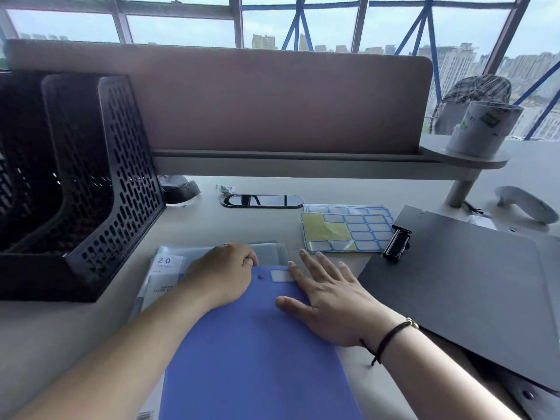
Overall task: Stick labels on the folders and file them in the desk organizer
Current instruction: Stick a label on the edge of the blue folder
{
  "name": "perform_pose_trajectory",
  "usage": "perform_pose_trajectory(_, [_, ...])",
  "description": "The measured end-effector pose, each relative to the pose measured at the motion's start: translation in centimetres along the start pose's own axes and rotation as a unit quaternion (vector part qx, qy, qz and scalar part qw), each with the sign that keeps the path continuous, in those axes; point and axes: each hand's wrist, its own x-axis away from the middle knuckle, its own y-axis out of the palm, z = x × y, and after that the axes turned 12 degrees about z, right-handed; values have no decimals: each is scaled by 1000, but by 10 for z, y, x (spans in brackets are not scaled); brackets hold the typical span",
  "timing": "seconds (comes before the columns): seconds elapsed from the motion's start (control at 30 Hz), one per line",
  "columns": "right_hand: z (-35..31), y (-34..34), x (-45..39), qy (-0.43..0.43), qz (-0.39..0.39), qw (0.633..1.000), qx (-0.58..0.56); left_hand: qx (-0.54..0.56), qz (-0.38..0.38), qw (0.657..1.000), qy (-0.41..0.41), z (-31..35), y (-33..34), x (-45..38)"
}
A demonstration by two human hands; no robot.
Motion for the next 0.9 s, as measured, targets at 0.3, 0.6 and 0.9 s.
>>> perform_pose_trajectory(0.3, [-16, -2, 5, -56, 1, 998, -7, -4, -8, 1000, -1, -1, 1, 0])
perform_pose_trajectory(0.6, [7, -14, 4, 7, -55, 998, 9, 2, -14, 1000, 0, -1, 0, 2])
perform_pose_trajectory(0.9, [-12, -6, 6, -45, -32, 998, -8, 12, -8, 1000, 0, -3, 3, -1])
